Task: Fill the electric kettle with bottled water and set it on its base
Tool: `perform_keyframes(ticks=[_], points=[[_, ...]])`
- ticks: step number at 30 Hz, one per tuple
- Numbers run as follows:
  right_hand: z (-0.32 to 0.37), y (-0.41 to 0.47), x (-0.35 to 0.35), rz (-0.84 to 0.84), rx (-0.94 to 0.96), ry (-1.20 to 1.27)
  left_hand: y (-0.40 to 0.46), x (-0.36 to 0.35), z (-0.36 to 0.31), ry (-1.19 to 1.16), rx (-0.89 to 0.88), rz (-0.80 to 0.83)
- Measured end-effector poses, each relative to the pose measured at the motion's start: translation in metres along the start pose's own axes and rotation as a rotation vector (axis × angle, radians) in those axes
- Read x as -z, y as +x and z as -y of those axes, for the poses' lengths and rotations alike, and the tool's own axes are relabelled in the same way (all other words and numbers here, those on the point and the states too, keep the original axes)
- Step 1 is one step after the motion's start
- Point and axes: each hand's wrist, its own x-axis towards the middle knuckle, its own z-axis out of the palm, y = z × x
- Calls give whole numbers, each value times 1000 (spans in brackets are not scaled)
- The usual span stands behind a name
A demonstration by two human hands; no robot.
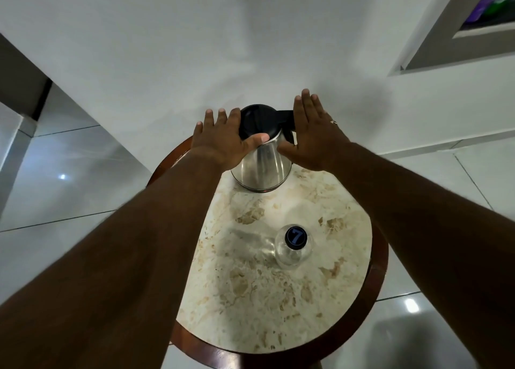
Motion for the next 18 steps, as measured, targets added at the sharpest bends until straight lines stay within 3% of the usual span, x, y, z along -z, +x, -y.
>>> perform_keyframes(ticks=[11,18], points=[[-1,1,-7,-12,-9,25,-3,-4,-1,-66,20,10],[-2,-12,5,55,-20,-1,-35,7,-2,76,54,11]])
